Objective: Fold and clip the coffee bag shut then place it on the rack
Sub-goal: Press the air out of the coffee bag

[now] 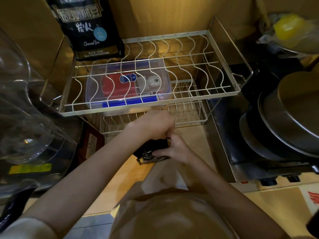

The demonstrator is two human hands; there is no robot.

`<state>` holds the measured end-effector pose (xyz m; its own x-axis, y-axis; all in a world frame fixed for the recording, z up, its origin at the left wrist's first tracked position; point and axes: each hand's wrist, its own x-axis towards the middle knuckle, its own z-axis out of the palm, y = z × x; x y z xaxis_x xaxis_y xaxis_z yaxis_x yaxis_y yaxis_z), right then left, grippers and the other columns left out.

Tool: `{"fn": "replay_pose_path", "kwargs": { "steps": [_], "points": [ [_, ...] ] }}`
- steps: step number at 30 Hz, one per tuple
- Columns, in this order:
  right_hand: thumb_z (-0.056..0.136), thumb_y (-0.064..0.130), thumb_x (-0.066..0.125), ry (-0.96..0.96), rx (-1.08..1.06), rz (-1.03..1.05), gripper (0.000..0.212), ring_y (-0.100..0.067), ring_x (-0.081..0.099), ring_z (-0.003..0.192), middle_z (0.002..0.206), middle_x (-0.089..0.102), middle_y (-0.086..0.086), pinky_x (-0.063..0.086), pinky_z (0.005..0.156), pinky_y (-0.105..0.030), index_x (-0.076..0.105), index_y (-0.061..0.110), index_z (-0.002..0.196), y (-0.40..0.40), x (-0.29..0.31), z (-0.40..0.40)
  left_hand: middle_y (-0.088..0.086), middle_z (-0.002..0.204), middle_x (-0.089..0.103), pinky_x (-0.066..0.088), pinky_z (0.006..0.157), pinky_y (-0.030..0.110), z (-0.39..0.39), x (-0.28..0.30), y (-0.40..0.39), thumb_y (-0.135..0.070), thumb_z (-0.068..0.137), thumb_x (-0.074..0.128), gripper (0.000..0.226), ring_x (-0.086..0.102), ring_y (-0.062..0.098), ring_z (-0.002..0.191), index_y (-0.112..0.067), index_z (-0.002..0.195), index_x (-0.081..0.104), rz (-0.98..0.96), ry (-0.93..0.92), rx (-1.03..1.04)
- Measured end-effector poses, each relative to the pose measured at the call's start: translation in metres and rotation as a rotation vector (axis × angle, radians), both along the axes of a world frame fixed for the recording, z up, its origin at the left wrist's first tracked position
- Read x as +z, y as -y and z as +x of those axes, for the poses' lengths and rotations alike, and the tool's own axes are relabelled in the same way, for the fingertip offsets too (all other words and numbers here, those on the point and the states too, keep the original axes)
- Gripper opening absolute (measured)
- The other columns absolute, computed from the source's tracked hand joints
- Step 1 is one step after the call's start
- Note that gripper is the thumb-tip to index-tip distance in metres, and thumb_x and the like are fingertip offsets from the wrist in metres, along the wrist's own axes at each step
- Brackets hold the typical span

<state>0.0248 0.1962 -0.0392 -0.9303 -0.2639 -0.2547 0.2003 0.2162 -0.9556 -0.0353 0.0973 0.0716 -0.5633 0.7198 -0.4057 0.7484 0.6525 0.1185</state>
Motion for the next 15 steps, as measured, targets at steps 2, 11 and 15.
{"fn": "replay_pose_path", "kwargs": {
  "steps": [2,11,15],
  "points": [
    [0.06,-0.008,0.077,0.002,-0.049,-0.009,0.05,0.013,0.06,0.082,0.091,0.063,0.007,0.049,0.08,-0.012,0.058,0.025,0.093,0.0,0.0,-0.006,0.0,0.102,0.07,0.051,0.081,0.03,0.001,0.01,0.013,-0.021,0.08,0.062,0.03,0.063,0.015,0.094,-0.019,0.11,0.061,0.274,0.094,0.151],
    [0.06,0.012,0.081,0.06,-0.05,0.088,0.055,-0.02,0.061,0.106,0.111,0.065,-0.005,0.053,0.09,-0.04,0.059,0.009,0.11,-0.015,0.001,-0.015,-0.011,0.131,0.044,0.036,0.097,0.017,0.056,-0.044,0.104,-0.039,0.063,0.078,0.083,0.041,0.002,0.122,-0.031,0.132,0.033,0.888,0.334,0.808],
    [0.057,0.013,0.083,0.078,-0.073,0.115,0.05,-0.02,0.062,0.104,0.106,0.067,-0.001,0.052,0.091,-0.045,0.063,0.018,0.103,-0.015,0.001,-0.016,0.001,0.108,0.06,0.05,0.082,0.025,0.07,-0.105,0.108,-0.012,0.068,0.076,0.049,0.059,0.019,0.104,-0.015,0.111,0.054,0.874,0.347,1.013]
  ]
}}
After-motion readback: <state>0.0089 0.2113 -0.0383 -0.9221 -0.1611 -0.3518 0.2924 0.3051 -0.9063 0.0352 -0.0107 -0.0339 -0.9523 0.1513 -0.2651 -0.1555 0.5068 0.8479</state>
